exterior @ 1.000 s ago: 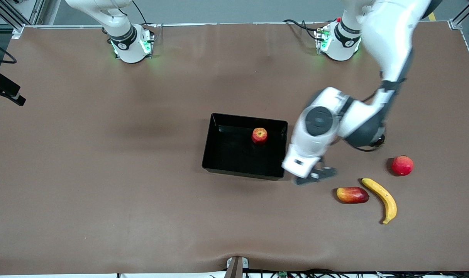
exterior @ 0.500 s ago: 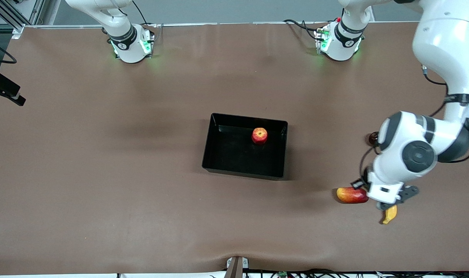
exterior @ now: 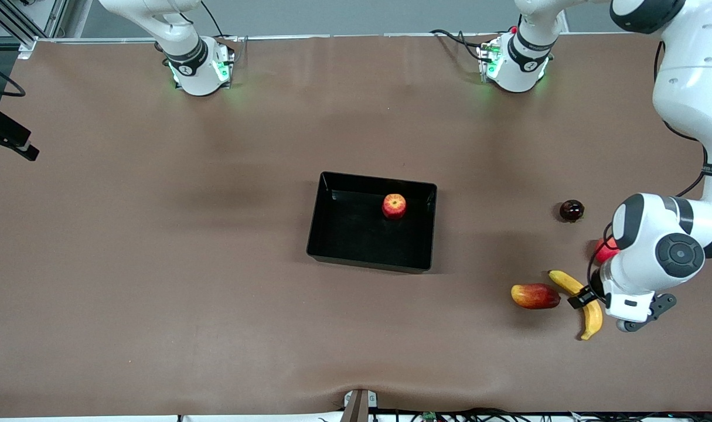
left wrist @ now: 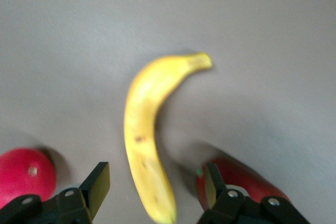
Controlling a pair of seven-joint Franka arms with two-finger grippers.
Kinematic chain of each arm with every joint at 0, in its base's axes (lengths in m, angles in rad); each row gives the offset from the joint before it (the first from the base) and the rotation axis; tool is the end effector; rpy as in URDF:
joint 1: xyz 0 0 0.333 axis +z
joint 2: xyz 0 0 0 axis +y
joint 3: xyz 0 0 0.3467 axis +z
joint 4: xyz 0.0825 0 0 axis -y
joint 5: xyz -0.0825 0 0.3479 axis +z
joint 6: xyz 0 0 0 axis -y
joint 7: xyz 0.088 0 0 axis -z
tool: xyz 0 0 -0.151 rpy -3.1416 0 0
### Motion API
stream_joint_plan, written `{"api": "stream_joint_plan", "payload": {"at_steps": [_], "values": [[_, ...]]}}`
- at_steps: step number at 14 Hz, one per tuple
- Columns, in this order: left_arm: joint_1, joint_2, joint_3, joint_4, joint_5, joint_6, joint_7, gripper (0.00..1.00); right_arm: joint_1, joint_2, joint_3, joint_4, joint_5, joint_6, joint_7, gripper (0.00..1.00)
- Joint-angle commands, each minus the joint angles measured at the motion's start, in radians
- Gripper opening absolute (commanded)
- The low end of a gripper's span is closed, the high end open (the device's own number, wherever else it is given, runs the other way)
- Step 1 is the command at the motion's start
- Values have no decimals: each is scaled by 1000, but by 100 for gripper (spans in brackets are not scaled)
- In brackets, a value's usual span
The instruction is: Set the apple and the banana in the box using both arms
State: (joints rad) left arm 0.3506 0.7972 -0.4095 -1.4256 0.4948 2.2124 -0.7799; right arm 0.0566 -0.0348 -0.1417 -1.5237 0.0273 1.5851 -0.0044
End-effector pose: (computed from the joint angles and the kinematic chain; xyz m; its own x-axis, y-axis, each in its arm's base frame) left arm 0.7260 0.0502 0.2505 0.8445 0.5205 0.1260 0.5292 -0.8471 -0.0479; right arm 0.5109 -0.0410 0.6511 0.9921 -0.0810 0.0958 -0.0783 -0.9964 -0.0317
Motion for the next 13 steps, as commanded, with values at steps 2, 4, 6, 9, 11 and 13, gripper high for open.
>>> {"api": "stream_joint_plan", "payload": {"at_steps": [2,4,6,9,11,13], "values": [[10,59,29,1,27,115,2,85,-14,15,7,28,5,-17,-11,100],[5,80,66,1,27,131,5,81,-14,15,7,28,5,-16,-11,100],[5,86,69,1,30,145,11,55,-14,15,7,28,5,-17,-11,100],[10,77,69,2,44,145,119,0,-14,15,7,28,5,-16,-11,100],[13,54,67,1,45,142,120,0,-14,15,7,28,5,-17,-11,100],[8,15,52,-4,30,94,123,0,-14,15,7,28,5,-16,-11,100]]}}
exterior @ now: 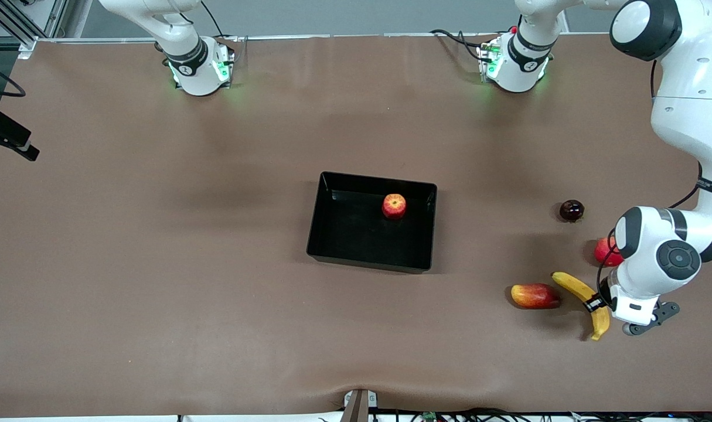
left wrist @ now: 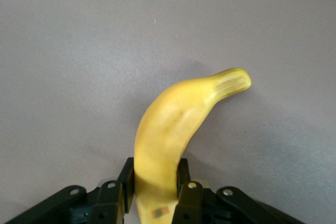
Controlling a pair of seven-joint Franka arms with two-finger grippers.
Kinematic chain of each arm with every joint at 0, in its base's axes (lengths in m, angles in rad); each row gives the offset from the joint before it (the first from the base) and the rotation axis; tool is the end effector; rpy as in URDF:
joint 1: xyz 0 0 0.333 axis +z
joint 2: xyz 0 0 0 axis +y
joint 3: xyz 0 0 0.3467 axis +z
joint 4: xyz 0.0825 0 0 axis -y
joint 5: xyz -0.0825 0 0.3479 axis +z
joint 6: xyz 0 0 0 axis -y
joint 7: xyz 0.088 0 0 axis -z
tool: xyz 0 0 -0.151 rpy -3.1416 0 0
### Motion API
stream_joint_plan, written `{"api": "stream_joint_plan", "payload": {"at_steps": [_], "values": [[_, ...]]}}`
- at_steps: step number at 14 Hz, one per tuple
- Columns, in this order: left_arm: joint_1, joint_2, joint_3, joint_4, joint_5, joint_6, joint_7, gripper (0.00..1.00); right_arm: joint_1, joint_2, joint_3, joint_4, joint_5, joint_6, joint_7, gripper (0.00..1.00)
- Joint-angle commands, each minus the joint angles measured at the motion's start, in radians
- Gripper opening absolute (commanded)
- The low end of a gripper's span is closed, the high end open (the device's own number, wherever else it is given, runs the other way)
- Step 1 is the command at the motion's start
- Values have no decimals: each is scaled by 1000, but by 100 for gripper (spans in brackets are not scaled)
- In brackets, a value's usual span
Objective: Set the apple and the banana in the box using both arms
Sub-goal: 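Carry the banana with the left gripper over the black box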
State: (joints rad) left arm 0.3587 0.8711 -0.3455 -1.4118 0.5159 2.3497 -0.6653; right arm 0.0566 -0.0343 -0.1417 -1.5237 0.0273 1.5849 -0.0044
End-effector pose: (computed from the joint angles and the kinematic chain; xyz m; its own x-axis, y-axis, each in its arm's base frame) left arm 0.7364 0.0868 0.2086 0.8797 0.4404 0.1795 0.4543 -0.8898 -0.0429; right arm 0.5111 -0.0410 0.6508 0.9922 -0.0810 0.0951 -0.0783 -0.9964 -0.0316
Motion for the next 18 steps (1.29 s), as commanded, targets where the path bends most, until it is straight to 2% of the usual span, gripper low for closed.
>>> {"api": "stream_joint_plan", "payload": {"at_steps": [1,6,9,15,18], "values": [[2,-87,-39,-16,6,-99,9,0,-14,14,7,28,5,-16,-11,100],[-7,-201,-239,-13,-11,-358,-23,0,-14,14,7,28,5,-16,-9,100],[-59,-202,-361,-9,-11,-434,-188,0,-14,14,7,28,5,-16,-11,100],[-371,-166,-365,20,-40,-425,-655,0,-21,14,7,28,5,-16,-11,100],[-481,-141,-348,24,-37,-403,-734,0,-23,14,7,28,6,-14,-11,100]]}}
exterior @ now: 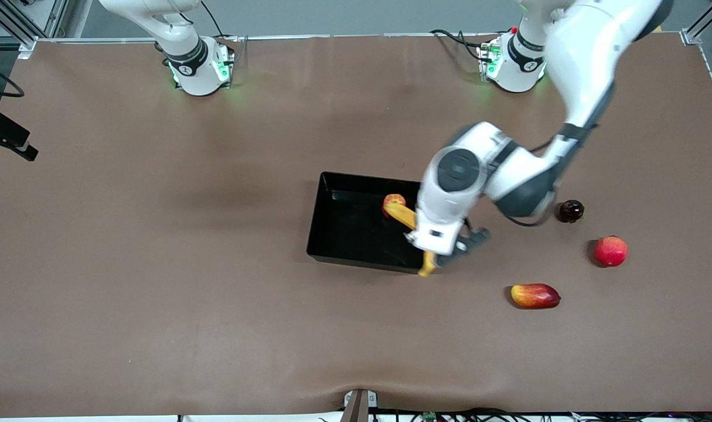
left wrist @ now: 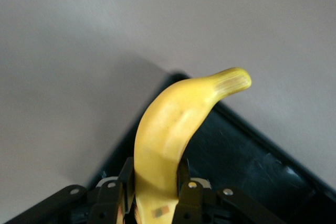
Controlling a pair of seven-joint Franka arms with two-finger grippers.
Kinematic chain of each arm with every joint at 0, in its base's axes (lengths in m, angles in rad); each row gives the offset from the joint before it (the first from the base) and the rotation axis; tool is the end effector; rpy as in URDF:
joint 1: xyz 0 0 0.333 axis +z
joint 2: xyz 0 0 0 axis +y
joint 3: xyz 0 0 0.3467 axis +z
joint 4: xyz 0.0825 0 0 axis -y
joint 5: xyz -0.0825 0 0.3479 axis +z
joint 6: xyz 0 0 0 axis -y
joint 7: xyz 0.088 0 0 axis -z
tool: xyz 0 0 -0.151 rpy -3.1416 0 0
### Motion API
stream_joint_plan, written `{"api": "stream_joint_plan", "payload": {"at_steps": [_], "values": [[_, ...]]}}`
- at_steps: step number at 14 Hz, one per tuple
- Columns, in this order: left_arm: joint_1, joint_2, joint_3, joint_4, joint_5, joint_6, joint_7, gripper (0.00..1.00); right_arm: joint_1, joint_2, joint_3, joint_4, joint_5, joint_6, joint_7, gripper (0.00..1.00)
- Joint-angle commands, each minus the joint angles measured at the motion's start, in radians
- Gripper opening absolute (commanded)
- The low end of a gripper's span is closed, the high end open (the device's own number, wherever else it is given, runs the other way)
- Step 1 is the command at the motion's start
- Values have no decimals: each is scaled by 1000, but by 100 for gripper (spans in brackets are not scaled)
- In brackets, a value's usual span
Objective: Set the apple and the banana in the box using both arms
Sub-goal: 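Carry the banana with the left gripper over the black box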
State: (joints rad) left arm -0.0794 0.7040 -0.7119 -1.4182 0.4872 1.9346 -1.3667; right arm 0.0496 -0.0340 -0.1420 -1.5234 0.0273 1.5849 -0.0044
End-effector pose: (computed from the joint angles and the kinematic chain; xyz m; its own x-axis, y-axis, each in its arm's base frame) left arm 0.5852 -0.3764 0.3448 0.8707 0.4916 0.0109 0.4917 -0.8706 -0.0162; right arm 0.5109 -0.0447 0.6508 0.9915 -0.0882 0.0951 -0.0856 -0.9958 -0.0316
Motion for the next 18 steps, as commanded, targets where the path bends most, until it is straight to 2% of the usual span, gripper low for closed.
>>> {"api": "stream_joint_plan", "payload": {"at_steps": [1,4,6,8,12,15,17,18], "values": [[-89,37,34,30,-2,35,-35,0,-14,14,7,28,6,-14,-11,100],[-212,49,159,32,-12,121,-66,0,-16,14,7,28,6,-14,-11,100],[-276,64,224,33,-12,176,-165,0,-16,14,7,28,5,-14,-11,100],[-316,78,249,41,-12,207,-175,0,-16,16,7,28,5,-16,-11,100],[-390,132,253,42,27,213,-155,0,-16,17,7,28,5,-16,-11,100],[-437,157,301,42,54,234,-144,1,-16,17,7,28,5,-17,-11,100],[-438,158,319,41,54,238,-109,23,-16,19,7,28,5,-17,-11,100],[-439,158,327,41,56,238,-83,66,-16,19,7,28,5,-17,-11,100]]}}
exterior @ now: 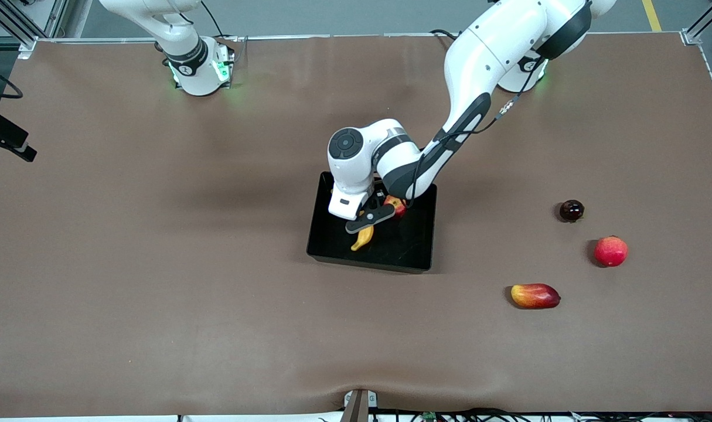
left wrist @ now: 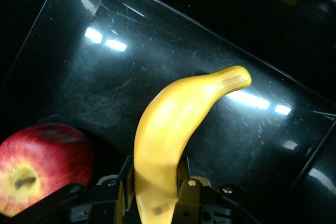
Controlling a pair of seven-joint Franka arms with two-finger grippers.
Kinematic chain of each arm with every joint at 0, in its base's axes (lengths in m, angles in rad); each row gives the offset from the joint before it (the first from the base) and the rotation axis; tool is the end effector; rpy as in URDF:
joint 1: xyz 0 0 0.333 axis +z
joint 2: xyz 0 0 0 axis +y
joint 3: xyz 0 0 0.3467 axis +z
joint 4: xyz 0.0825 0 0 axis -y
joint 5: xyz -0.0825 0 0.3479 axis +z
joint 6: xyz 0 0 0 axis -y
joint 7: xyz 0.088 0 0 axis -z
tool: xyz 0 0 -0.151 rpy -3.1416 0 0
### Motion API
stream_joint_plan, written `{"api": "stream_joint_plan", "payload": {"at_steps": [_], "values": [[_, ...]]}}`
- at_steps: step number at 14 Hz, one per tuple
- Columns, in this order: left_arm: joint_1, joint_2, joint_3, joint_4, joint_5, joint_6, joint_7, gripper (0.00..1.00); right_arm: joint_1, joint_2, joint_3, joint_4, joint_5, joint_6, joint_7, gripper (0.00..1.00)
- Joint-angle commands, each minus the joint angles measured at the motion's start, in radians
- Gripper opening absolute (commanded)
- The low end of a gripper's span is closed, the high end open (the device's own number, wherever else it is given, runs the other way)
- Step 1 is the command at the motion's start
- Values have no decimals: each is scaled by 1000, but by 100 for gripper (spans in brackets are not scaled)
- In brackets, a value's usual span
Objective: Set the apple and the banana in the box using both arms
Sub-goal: 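Lower the banana into the box and open the left gripper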
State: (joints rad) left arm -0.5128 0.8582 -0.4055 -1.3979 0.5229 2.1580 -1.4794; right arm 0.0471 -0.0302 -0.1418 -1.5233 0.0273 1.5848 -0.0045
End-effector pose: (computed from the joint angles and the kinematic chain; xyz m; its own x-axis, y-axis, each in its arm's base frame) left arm 0.5125 -0.5093 0.2139 0.9199 0.3735 0.1198 0.3803 -0.9241 -0.0385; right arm 0.5119 -0.0458 0.6489 0.9917 -0.0904 0.0914 -0.0879 -0.9956 -0.0311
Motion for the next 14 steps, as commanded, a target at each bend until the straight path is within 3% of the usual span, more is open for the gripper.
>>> {"api": "stream_joint_plan", "payload": {"at_steps": [1,3,6,10,14], "values": [[-4,-11,31,20,22,13,63,100,-13,15,7,28,5,-17,-11,100],[16,-60,33,22,17,0,111,100,-13,15,7,28,6,-17,-11,100],[126,-206,25,19,6,-97,258,100,-18,16,7,28,6,-16,-11,100],[299,-394,24,17,-185,-245,566,100,-18,15,7,28,6,-14,-11,100],[469,-533,24,16,-268,-374,831,100,-18,15,7,28,6,-12,-11,100]]}}
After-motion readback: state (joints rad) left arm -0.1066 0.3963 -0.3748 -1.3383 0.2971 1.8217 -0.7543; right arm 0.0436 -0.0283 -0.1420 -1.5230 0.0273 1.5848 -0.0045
